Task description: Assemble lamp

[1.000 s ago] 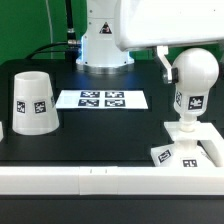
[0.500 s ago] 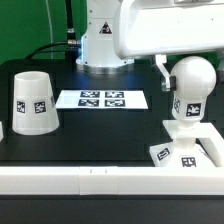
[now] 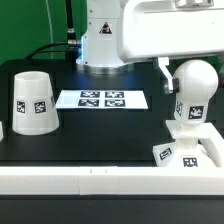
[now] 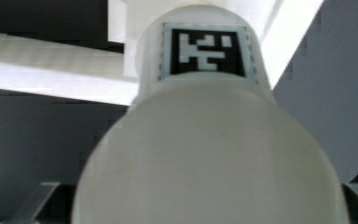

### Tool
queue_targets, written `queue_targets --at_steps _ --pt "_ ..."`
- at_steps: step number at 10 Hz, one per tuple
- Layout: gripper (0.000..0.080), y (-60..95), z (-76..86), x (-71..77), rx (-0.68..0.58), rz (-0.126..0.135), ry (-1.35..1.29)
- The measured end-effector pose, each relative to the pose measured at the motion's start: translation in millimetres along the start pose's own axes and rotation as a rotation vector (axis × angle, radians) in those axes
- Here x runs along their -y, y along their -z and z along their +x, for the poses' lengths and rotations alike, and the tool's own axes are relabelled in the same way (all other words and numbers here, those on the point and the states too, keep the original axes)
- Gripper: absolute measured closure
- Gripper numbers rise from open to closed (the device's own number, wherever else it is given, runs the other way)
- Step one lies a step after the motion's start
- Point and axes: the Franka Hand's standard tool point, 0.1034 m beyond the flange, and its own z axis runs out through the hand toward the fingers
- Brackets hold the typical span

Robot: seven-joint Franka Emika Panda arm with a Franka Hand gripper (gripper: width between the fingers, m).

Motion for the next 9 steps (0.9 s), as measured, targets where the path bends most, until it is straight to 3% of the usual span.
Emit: queue_targets --at_steps 2,4,9 --pt "0.0111 0.0 0.0 0.0 0.0 0.0 0.0" --pt "0.0103 0.8 0.1 0.1 0.009 0.002 0.0" --pt "0.0101 26.4 13.7 3.4 0.034 0.015 0.003"
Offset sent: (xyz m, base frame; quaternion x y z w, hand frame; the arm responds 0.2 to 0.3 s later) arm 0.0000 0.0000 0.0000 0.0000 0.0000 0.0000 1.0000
